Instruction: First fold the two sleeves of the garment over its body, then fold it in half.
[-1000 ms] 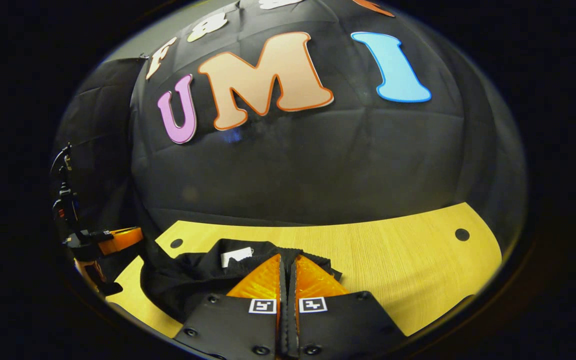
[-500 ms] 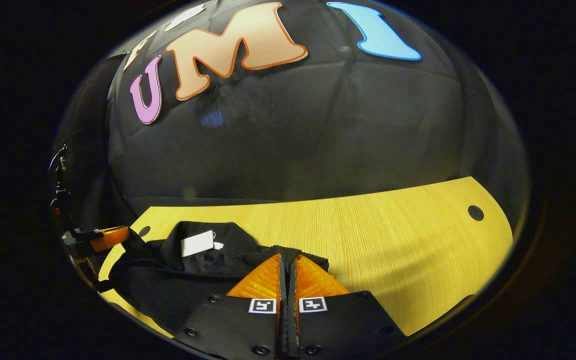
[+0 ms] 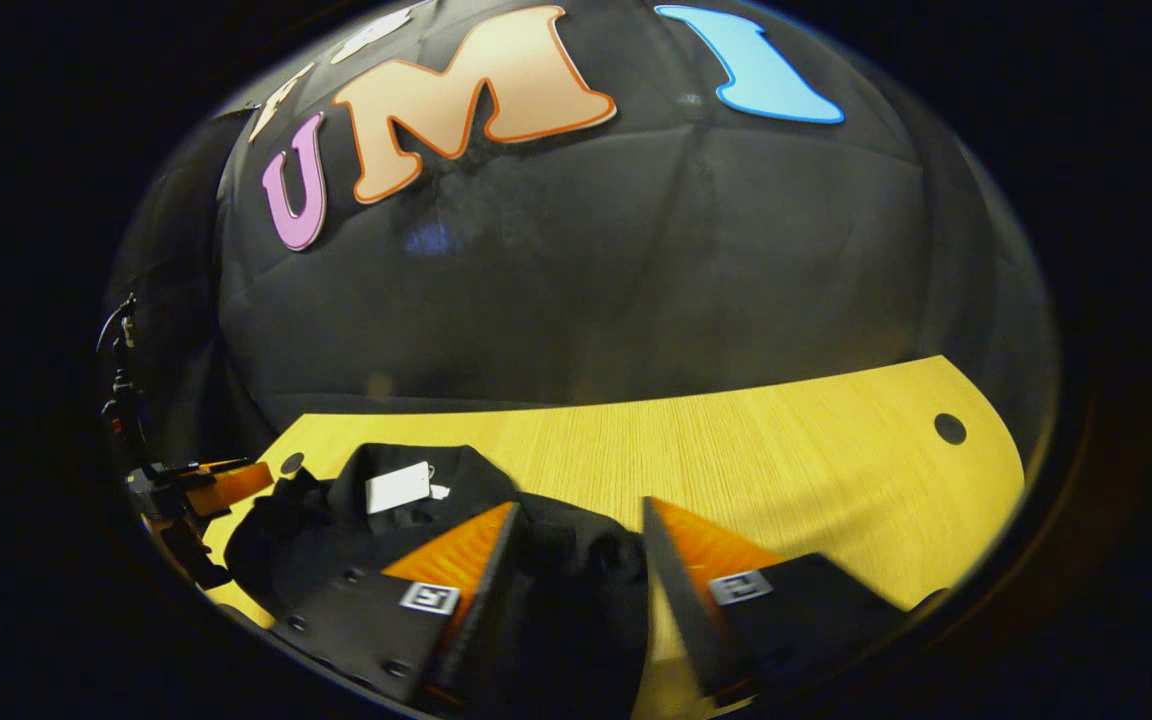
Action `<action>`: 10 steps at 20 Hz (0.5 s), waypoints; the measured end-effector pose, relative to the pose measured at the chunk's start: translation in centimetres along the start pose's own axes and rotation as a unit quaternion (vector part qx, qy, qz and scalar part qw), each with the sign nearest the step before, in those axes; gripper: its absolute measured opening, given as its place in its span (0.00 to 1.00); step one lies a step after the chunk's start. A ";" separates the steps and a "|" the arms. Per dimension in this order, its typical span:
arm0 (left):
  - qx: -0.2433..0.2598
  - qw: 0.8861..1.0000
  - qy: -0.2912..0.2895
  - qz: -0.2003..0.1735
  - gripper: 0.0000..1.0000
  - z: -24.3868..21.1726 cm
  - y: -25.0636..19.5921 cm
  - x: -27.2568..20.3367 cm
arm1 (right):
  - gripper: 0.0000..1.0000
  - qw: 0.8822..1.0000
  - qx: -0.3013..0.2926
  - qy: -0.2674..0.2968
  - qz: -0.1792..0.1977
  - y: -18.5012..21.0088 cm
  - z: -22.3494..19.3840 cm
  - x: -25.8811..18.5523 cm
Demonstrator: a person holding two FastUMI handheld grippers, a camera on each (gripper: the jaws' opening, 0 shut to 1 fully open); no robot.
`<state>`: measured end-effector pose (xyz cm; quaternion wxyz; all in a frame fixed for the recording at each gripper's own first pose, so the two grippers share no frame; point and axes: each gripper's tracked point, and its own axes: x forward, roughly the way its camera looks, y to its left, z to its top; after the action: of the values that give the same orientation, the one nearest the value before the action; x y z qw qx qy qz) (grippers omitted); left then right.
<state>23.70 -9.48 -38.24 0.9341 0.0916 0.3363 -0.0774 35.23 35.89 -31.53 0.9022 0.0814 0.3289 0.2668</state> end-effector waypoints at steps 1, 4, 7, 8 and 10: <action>0.004 1.000 0.001 0.011 0.79 -0.1 0.4 -0.7 | 1.00 1.000 -0.005 -0.010 -0.005 -0.1 0.7 -0.6; 0.006 0.999 -0.029 0.040 0.98 2.9 1.5 -3.8 | 0.98 0.999 -0.022 -0.049 -0.010 0.2 3.5 -4.3; 0.004 0.996 -0.080 0.033 0.98 6.4 1.5 -8.5 | 0.98 0.995 -0.020 -0.094 0.004 1.8 5.7 -9.6; 0.008 0.995 -0.096 0.033 1.00 7.4 1.6 -10.4 | 0.98 0.994 -0.016 -0.108 0.009 2.3 5.9 -11.8; 0.009 0.990 -0.139 0.015 0.97 9.2 1.1 -14.8 | 0.98 0.989 -0.014 -0.147 0.015 3.6 6.1 -16.5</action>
<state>18.33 -9.24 -21.63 0.9720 0.0935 0.2006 -0.0783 26.97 30.30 -16.54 0.9377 0.1118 0.1876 0.2702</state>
